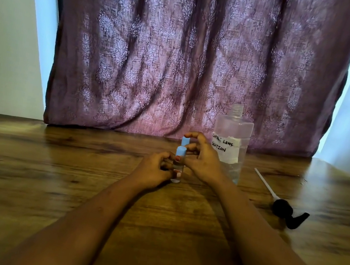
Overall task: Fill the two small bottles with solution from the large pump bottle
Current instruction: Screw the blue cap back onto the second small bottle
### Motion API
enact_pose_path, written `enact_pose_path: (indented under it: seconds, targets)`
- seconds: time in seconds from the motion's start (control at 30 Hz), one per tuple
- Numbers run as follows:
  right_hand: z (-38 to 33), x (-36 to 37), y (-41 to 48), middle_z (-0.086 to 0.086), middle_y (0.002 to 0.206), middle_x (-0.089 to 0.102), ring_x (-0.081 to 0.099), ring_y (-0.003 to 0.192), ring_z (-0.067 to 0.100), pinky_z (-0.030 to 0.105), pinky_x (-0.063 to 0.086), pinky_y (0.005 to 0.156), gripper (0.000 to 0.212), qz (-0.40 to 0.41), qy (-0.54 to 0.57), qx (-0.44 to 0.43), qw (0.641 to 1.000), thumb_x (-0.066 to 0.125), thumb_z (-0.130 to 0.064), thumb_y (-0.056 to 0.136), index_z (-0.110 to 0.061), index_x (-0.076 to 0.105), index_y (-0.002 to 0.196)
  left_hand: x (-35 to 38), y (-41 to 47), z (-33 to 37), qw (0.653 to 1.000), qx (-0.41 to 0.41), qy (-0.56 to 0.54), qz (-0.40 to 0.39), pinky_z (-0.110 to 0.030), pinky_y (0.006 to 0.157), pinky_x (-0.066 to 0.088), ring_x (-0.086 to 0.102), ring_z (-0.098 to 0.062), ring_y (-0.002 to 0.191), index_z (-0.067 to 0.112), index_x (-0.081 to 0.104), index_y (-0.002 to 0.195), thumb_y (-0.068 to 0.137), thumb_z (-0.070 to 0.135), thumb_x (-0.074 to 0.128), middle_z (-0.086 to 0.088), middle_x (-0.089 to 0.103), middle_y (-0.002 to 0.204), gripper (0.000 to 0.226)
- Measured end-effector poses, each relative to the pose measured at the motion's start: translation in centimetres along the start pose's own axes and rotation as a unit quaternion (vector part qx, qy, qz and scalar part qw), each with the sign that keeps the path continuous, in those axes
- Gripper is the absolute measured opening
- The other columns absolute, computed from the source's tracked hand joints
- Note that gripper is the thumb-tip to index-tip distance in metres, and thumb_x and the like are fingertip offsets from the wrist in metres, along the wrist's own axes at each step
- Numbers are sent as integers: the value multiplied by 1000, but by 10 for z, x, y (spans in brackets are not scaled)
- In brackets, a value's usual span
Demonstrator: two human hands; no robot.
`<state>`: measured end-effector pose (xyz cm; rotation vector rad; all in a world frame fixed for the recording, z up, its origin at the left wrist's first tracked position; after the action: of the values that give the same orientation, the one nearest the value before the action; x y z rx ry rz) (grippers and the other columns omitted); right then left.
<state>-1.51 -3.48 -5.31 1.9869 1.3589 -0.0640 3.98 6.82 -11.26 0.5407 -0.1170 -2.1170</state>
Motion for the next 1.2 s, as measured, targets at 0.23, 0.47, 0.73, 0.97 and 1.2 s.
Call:
enact_pose_path:
  seconds: [0.23,0.47,0.73,0.97,1.2]
  targets:
    - [2,-2,1,-3,81,55,54,73,8,17,48,69,48,19,-12,-1,1000,76,-11,73,-11,51,114,1,-1,3,1000,3,10,1,-46,92,57,72,-20,96,32,64,93,81,6,75,-4,75,100,31]
    - [-2,1,1,7,96,61,54,83,14,25,47,74,32,22,-63,-16,998,75,-21,76,-14,62,104,-3,0,3,999,8,36,16,-52,93,55,71,-23,98,38,62,93,78,13,79,-3,74,102,33]
    - [-1,14,-1,5,116,60,56,105,14,12,48,83,45,-52,-4,0,999,68,-5,80,-14,55,122,-3,1,1,999,14,39,13,-50,91,56,73,-22,92,29,66,91,78,9,78,-3,76,94,27]
    - [1,-2,1,-7,68,49,47,61,5,11,38,55,40,31,-60,2,998,80,-21,69,-13,60,102,-4,0,10,995,37,86,28,-42,90,56,70,-18,96,31,65,95,78,13,79,-2,75,102,29]
    - [-1,9,-2,3,115,56,54,103,12,27,49,89,55,-55,-9,11,998,74,-17,76,-19,50,126,-4,-3,12,995,33,87,25,-29,75,52,69,-11,82,26,66,94,78,13,78,2,75,91,23]
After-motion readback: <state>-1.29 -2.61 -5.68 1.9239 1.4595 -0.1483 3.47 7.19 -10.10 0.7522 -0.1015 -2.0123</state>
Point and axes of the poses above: each hand's wrist, its own y-axis towards the middle knuckle, its own x-axis out of the palm, z = x × y, the point moved 10 cm from there along y, towards the middle knuckle
